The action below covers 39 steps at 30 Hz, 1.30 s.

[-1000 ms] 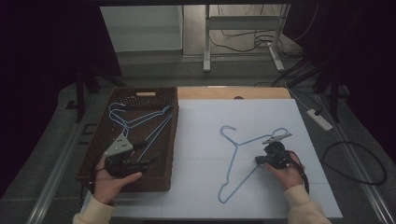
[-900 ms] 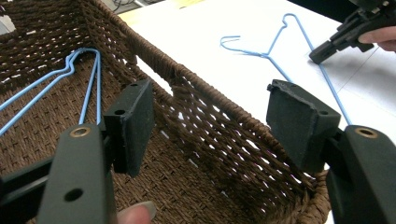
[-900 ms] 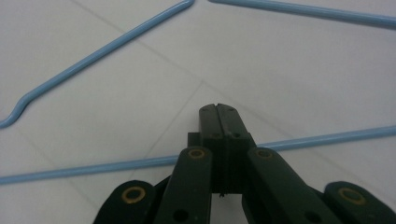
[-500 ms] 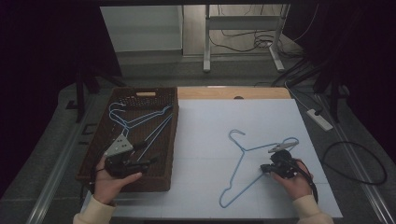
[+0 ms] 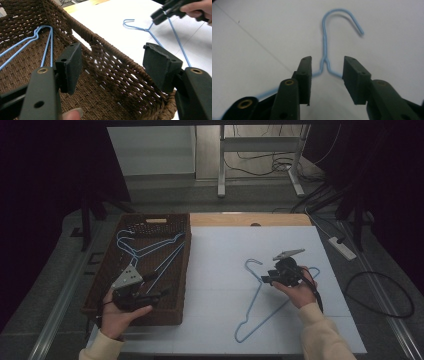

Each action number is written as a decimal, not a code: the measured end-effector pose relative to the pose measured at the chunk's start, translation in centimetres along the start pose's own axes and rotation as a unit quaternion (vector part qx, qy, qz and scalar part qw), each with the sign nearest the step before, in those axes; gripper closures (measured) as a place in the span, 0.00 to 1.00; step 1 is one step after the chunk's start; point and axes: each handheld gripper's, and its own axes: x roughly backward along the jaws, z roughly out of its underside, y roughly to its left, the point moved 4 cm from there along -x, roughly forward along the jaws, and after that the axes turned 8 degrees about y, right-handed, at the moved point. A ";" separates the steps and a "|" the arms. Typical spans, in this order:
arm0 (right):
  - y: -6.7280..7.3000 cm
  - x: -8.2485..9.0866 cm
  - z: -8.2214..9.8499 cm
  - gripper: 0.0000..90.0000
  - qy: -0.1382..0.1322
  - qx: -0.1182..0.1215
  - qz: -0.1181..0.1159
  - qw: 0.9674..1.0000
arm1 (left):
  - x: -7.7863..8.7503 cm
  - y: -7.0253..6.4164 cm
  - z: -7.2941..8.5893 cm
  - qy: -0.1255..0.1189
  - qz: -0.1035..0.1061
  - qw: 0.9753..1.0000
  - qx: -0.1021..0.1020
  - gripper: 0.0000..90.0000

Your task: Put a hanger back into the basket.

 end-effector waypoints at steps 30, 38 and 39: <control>0.7 -6.7 -6.2 0.94 0.099 0.056 0.019 0.993 | 0.0 0.2 0.1 0.000 0.001 1.000 0.000 0.36; 1.0 -6.1 -6.0 0.97 0.083 0.050 0.023 0.995 | 0.2 0.2 0.1 -0.003 0.000 1.000 0.000 0.36; 1.1 -5.9 -6.0 0.97 0.077 0.049 0.023 0.996 | 0.2 0.2 0.1 -0.003 0.000 1.000 0.000 0.36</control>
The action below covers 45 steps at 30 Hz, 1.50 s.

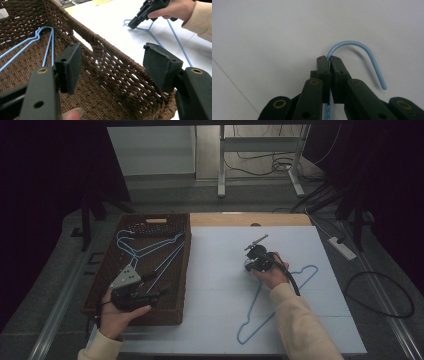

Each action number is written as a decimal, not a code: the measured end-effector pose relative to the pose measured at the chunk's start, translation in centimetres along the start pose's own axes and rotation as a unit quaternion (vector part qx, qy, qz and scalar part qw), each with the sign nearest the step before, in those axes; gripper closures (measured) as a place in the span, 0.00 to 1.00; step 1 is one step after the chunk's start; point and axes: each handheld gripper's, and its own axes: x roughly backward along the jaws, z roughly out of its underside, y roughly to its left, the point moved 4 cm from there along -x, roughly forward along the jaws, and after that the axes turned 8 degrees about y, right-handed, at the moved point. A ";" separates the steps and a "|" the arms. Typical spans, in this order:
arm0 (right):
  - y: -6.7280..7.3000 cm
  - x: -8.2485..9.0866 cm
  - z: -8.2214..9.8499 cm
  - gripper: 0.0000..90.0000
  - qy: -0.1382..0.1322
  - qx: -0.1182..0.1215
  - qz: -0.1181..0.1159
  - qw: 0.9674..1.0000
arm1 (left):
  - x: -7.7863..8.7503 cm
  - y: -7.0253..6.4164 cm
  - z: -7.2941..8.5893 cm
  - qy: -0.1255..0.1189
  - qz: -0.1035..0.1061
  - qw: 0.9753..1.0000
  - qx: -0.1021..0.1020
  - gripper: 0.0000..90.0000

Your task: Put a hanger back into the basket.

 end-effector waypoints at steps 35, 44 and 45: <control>1.6 6.3 1.7 0.98 -0.118 0.001 -0.003 0.993 | -2.7 -3.5 -0.7 0.023 0.036 0.999 -0.007 0.35; 1.9 6.6 1.7 0.98 -0.123 0.006 -0.003 0.992 | -4.4 -5.8 -1.5 0.036 0.058 0.997 -0.021 0.35; 1.9 6.7 1.7 0.98 -0.125 0.005 -0.003 0.992 | -4.6 -6.1 -1.6 0.038 0.060 0.997 -0.023 0.35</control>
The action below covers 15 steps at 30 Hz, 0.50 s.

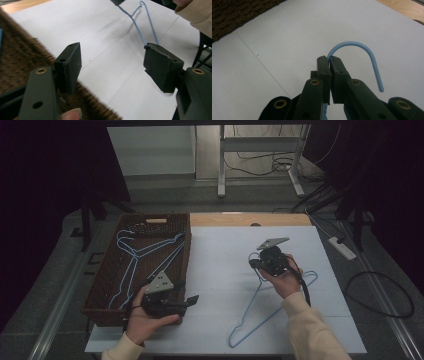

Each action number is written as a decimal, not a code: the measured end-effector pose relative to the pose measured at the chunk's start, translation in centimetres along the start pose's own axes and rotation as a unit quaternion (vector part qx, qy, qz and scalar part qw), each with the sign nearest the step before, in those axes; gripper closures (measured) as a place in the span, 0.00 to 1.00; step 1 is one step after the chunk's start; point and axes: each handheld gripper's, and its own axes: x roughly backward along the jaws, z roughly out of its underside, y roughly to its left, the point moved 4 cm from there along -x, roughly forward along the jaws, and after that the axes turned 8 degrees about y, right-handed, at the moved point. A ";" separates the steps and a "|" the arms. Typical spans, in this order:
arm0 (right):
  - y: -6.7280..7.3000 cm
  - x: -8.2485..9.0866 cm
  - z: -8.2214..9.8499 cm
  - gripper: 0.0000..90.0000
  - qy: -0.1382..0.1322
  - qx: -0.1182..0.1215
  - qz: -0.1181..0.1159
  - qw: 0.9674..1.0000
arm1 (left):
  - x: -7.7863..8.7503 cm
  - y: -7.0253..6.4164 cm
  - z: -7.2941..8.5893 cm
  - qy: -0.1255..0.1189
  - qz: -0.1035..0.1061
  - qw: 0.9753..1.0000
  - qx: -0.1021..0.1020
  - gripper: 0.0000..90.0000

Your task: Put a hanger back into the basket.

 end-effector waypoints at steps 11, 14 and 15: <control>0.1 0.3 0.0 0.98 -0.007 0.003 0.000 1.000 | -2.4 -2.3 -1.2 0.021 0.020 0.999 -0.015 0.34; 0.2 0.3 0.0 0.98 -0.009 0.004 0.000 1.000 | -3.2 -2.9 -1.5 0.028 0.025 0.999 -0.018 0.34; 0.2 0.4 0.0 0.98 -0.009 0.003 0.000 1.000 | -3.4 -3.1 -1.7 0.030 0.027 0.999 -0.020 0.34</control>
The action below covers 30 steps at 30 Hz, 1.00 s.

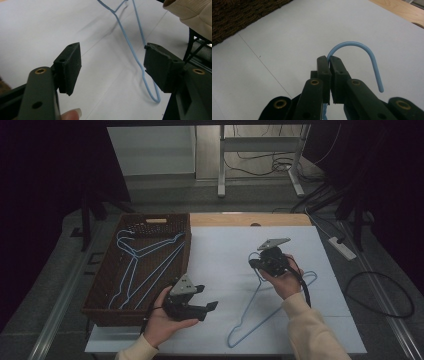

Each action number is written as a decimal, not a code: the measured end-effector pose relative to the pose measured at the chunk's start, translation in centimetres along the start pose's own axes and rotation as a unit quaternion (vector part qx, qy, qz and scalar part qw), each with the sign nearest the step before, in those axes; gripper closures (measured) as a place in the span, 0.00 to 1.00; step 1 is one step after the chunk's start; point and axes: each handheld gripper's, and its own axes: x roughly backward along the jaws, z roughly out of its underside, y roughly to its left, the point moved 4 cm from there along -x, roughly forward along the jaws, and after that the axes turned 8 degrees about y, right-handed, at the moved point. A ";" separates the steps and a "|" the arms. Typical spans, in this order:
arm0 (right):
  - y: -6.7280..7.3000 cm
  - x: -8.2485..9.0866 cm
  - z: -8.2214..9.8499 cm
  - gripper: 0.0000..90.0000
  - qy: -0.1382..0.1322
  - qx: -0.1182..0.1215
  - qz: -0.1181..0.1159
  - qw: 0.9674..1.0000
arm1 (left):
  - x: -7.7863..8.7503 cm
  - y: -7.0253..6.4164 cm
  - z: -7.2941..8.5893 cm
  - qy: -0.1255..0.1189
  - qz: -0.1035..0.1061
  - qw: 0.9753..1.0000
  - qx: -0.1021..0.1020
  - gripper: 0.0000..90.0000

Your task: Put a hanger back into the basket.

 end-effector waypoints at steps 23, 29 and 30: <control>0.2 0.6 -0.1 0.98 -0.012 0.004 0.005 1.000 | -7.3 -2.5 -2.2 0.065 0.049 0.997 -0.004 0.32; 0.2 0.7 -0.1 0.98 -0.017 0.003 0.006 1.000 | -9.6 -2.7 -2.6 0.084 0.055 0.995 -0.001 0.32; 0.2 0.7 -0.1 0.98 -0.017 0.004 0.006 1.000 | -9.9 -2.6 -2.7 0.085 0.055 0.995 0.003 0.32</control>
